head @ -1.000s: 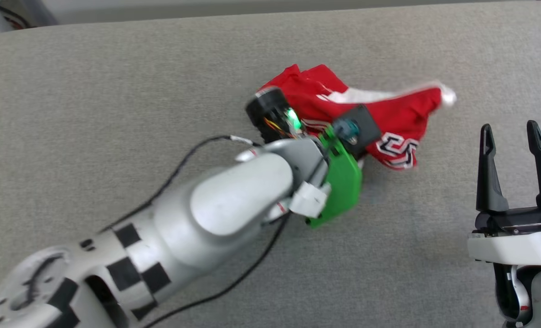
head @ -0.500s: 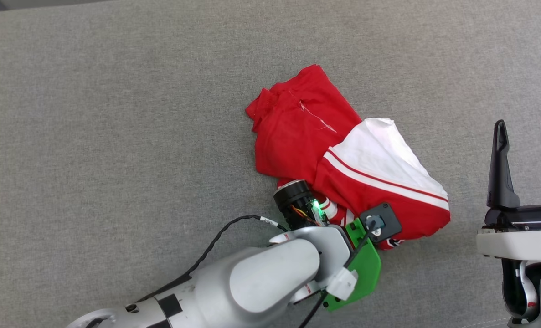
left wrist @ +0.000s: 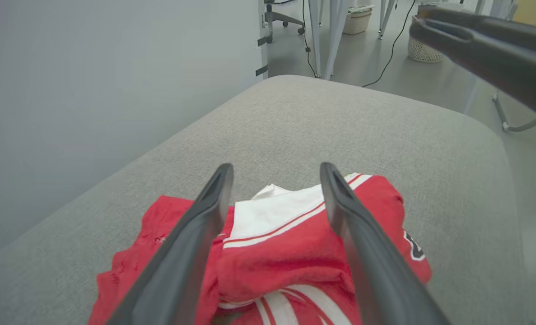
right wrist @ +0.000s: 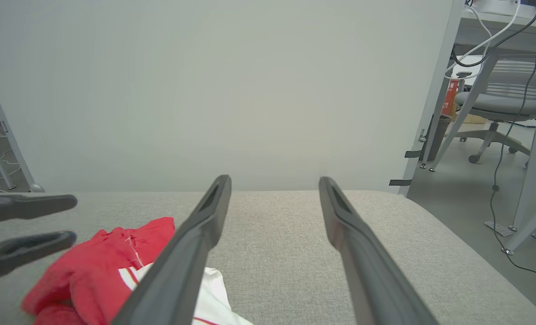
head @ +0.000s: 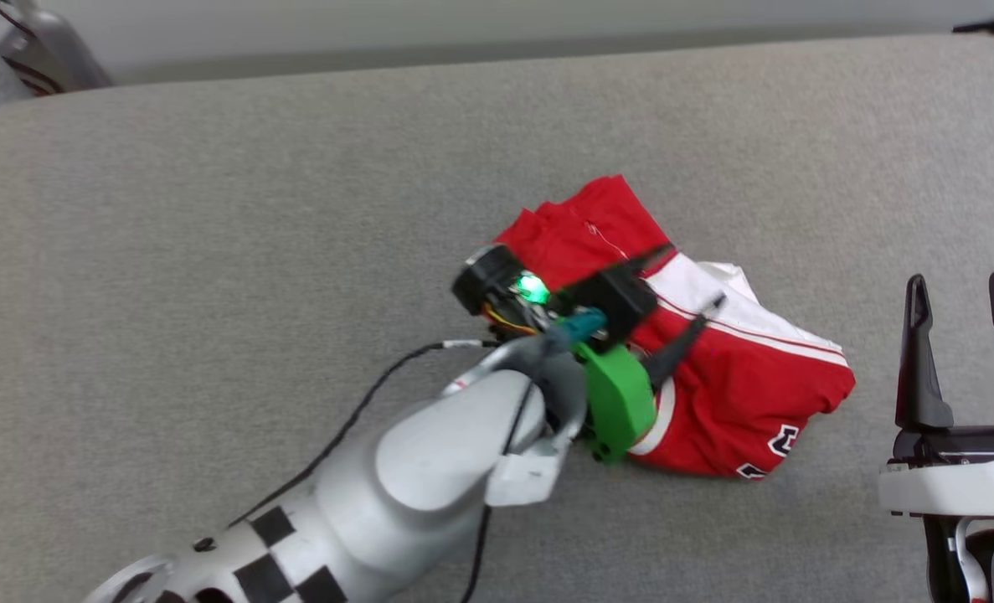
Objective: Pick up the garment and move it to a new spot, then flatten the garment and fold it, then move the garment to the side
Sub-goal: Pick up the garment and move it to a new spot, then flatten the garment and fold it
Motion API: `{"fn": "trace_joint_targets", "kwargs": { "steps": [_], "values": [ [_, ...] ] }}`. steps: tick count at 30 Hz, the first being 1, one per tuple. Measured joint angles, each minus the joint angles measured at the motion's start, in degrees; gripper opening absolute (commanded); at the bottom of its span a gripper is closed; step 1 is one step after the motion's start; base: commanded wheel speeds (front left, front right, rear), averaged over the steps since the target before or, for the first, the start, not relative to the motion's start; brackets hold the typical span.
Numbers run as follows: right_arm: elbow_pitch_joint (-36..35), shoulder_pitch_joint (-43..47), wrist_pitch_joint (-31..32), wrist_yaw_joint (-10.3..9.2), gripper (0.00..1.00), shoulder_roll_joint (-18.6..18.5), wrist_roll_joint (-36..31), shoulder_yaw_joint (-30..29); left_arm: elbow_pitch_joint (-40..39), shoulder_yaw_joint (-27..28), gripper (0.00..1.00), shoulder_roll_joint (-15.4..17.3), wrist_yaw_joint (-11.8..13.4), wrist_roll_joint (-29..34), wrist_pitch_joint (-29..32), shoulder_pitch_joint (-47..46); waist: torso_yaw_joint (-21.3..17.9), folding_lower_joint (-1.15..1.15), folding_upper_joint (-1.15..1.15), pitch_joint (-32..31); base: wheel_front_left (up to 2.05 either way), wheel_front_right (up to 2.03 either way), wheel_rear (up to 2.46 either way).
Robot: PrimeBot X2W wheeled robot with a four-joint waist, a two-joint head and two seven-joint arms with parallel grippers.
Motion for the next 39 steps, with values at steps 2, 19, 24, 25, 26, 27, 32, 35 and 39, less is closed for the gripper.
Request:
{"fn": "trace_joint_targets", "kwargs": {
  "steps": [2, 19, 24, 25, 26, 27, 32, 35, 39],
  "values": [
    [0.0, 0.7, 0.0, 0.0, 1.0, 0.0, 0.0, -0.1, -1.2, 2.4, 1.0, 1.6, 2.7, -0.1, -2.5, 0.8, 1.0, 0.0, 0.0, -1.3, 0.0, 0.0, 0.0],
    [1.2, 2.9, 0.0, 0.0, 1.0, 0.1, 0.0, 1.5, -18.4, 31.9, 1.0, 14.3, 19.5, 6.2, -6.0, 25.5, 7.7, 0.0, 0.0, -8.9, 0.0, 0.0, 0.0],
    [2.9, 4.0, 0.0, 0.0, 1.0, -0.1, 0.6, 3.2, -22.3, 40.6, 1.0, 13.6, 18.0, 10.0, -6.0, 35.1, 8.0, 0.0, 0.0, -10.1, 0.0, 0.0, 0.0],
    [3.1, 4.1, 0.0, 0.0, 1.0, -0.2, 0.7, 3.5, -22.6, 41.6, 1.0, 13.3, 17.4, 10.7, -6.0, 36.4, 8.0, 0.0, 0.0, -10.2, 0.0, 0.0, 0.0],
    [3.6, 4.3, 0.0, 0.0, 1.0, -0.4, 1.1, 4.0, -22.8, 42.8, 1.0, 12.9, 16.5, 11.5, -6.0, 37.9, 8.0, 0.0, 0.0, -10.4, 0.0, 0.0, 0.0],
    [4.1, 4.6, 0.0, 0.0, 1.0, -0.6, 1.3, 4.4, -23.0, 43.9, 1.0, 12.2, 15.8, 12.3, -6.0, 39.4, 7.9, 0.0, 0.0, -10.5, 0.0, 0.0, 0.0],
    [6.5, 5.9, 0.0, 0.0, 1.0, -1.4, 2.7, 6.1, -23.1, 48.0, 1.0, 9.1, 12.1, 15.7, -6.0, 44.0, 7.6, 0.0, 0.0, -11.0, 0.0, 0.0, 0.0],
    [7.5, 6.3, 0.0, 0.0, 1.0, -1.6, 3.0, 6.5, -22.7, 49.9, 1.0, 7.3, 9.8, 17.1, -6.0, 45.8, 7.4, 0.0, 0.0, -11.3, 0.0, 0.0, 0.0],
    [9.1, 7.2, 0.0, 0.0, 1.0, -1.8, 3.6, 6.9, -22.1, 52.1, 1.0, 5.2, 7.4, 19.6, -6.0, 47.4, 7.2, 0.0, 0.0, -11.5, 0.0, 0.0, 0.0]
  ]
}}
